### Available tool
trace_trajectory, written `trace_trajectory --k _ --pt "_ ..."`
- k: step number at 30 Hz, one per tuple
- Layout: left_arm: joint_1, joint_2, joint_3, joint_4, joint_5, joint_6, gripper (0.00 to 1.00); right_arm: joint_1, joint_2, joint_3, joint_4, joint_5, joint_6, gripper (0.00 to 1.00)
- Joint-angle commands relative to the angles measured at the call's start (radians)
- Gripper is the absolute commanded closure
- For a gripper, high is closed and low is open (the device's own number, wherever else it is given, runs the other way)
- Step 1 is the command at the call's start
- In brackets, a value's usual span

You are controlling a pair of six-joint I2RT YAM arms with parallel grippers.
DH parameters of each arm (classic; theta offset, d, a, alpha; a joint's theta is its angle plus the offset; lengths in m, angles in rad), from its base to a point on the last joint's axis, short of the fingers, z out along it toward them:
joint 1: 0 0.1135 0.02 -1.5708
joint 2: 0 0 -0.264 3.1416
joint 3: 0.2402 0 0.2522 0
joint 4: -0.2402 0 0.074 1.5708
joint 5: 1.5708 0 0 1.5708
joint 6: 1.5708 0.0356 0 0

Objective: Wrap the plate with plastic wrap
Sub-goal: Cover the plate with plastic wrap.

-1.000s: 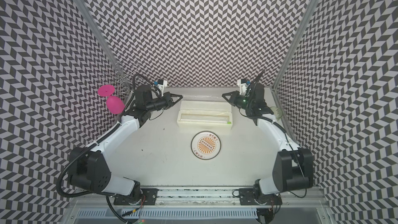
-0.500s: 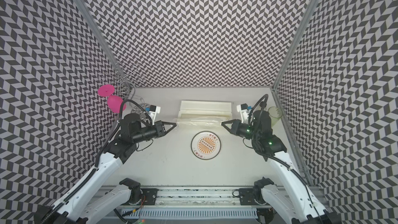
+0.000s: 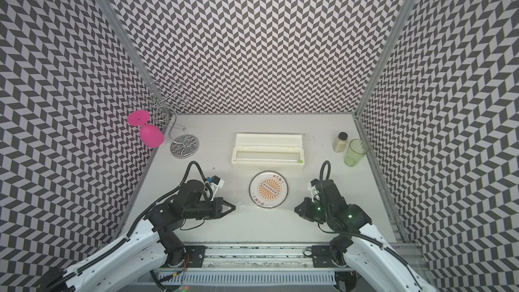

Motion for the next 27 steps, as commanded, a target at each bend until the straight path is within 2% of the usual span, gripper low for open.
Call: trace_trajectory --k 1,6,22,27 --pt "-0.064 0.023 -0.024 -0.002 -0.109 -0.051 1.0 0.02 0.02 -0.015 -0.07 0.107 0.074 1.0" --pt "-0.145 0.093 -0.029 -0.016 -0.196 -0.061 1.0 0.071 0.11 -0.043 -0.011 0.146 0.12 1.0" --pt "-0.155 0.473 0.047 0.024 -0.354 0.008 1.0 0.094 0.322 -0.116 0.178 0.296 0.266 1.0" --pt "-0.151 0.582 0.076 0.022 -0.432 0.042 1.0 0.094 0.446 -0.13 0.286 0.346 0.309 1.0"
